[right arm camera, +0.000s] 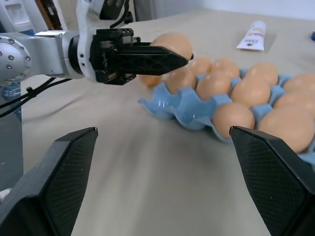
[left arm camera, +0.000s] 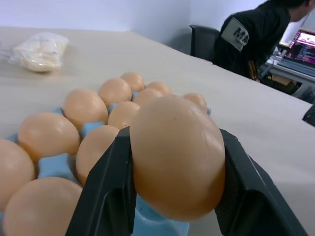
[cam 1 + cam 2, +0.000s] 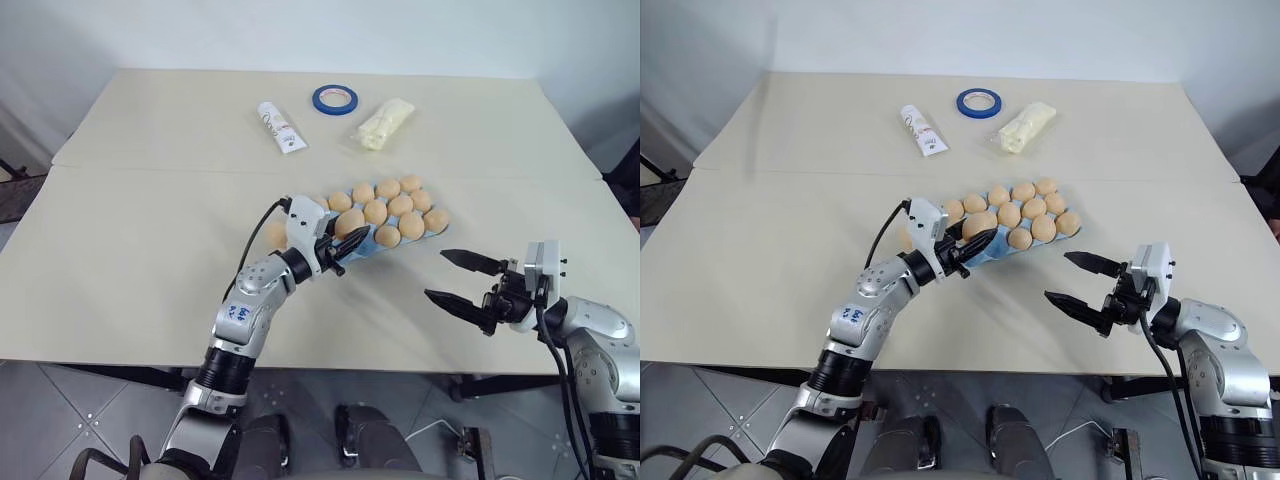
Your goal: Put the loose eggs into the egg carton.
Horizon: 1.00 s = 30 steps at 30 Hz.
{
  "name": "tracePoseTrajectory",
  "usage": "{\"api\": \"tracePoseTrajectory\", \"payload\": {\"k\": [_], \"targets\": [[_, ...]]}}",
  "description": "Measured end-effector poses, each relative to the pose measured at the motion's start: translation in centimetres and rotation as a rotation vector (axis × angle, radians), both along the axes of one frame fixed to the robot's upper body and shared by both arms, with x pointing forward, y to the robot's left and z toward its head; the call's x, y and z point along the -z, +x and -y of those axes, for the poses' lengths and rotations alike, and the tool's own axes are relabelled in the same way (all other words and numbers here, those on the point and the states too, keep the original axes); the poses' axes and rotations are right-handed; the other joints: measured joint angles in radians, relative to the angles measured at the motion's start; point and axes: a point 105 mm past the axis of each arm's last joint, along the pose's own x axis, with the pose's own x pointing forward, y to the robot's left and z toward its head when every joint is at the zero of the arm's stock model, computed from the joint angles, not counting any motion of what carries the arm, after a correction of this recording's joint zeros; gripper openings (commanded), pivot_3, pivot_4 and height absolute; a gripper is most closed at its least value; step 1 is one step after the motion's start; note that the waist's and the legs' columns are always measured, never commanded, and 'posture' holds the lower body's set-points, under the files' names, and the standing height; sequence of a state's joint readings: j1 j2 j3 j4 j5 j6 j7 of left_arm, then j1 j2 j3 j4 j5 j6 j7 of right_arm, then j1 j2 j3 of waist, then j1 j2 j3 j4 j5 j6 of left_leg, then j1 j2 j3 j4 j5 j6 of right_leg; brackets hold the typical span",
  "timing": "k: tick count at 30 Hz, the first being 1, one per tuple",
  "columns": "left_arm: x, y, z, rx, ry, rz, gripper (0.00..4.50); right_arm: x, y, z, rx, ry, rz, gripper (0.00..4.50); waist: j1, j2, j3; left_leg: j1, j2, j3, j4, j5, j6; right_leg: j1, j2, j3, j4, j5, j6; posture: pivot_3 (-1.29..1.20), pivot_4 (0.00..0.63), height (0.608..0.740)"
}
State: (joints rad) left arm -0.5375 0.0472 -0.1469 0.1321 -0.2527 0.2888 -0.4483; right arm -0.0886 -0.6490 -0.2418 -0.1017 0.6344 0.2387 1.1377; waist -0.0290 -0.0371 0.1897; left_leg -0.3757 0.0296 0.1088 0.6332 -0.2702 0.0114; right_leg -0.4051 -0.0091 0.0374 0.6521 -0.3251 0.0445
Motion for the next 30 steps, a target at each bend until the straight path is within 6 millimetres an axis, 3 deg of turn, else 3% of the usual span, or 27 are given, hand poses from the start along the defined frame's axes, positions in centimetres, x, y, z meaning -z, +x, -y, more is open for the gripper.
{"api": "tracePoseTrajectory", "payload": {"k": [2, 11, 20, 28, 30], "targets": [[0.3, 0.5, 0.5, 0.019, 0.008, 0.004, 1.60, 0.1, -0.2, -0.1, 0.010, -0.003, 0.002, 4.50, 0.002, 0.000, 0.000, 0.000, 0.000, 0.000, 0.000, 0.000, 0.000, 0.000, 0.000, 0.000, 0.000, 0.000, 0.000, 0.00, 0.150, 0.740], [-0.2, 0.9, 0.9, 0.050, 0.016, 0.032, 4.45, 0.2, -0.4, -0.1, 0.032, -0.007, 0.001, 4.50, 0.000, 0.000, 0.000, 0.000, 0.000, 0.000, 0.000, 0.000, 0.000, -0.001, 0.000, 0.000, 0.001, 0.000, 0.000, 0.00, 0.150, 0.740], [0.4, -1.1, -2.2, -0.008, 0.029, 0.028, 4.45, 0.0, -0.2, -0.1, 0.031, -0.012, 0.011, 4.50, -0.001, 0.000, 0.000, 0.000, 0.001, 0.000, 0.000, 0.000, -0.001, -0.001, 0.000, 0.000, 0.001, 0.000, 0.000, 0.00, 0.150, 0.740], [0.7, -4.8, -8.1, -0.086, 0.028, 0.000, 4.45, -0.3, 0.3, -0.2, 0.020, -0.012, 0.020, 4.50, -0.001, 0.000, 0.000, 0.001, 0.001, 0.000, -0.001, 0.001, -0.001, 0.000, -0.001, 0.000, 0.001, 0.000, -0.001, 0.00, 0.150, 0.740], [0.8, -5.4, -10.4, -0.144, 0.050, -0.005, 4.45, -0.4, 0.4, -0.3, 0.010, -0.012, 0.021, 4.50, -0.002, 0.000, 0.000, 0.001, 0.001, 0.000, -0.001, 0.001, -0.001, 0.000, -0.001, 0.000, 0.002, -0.001, -0.001, 0.00, 0.150, 0.740]]}}
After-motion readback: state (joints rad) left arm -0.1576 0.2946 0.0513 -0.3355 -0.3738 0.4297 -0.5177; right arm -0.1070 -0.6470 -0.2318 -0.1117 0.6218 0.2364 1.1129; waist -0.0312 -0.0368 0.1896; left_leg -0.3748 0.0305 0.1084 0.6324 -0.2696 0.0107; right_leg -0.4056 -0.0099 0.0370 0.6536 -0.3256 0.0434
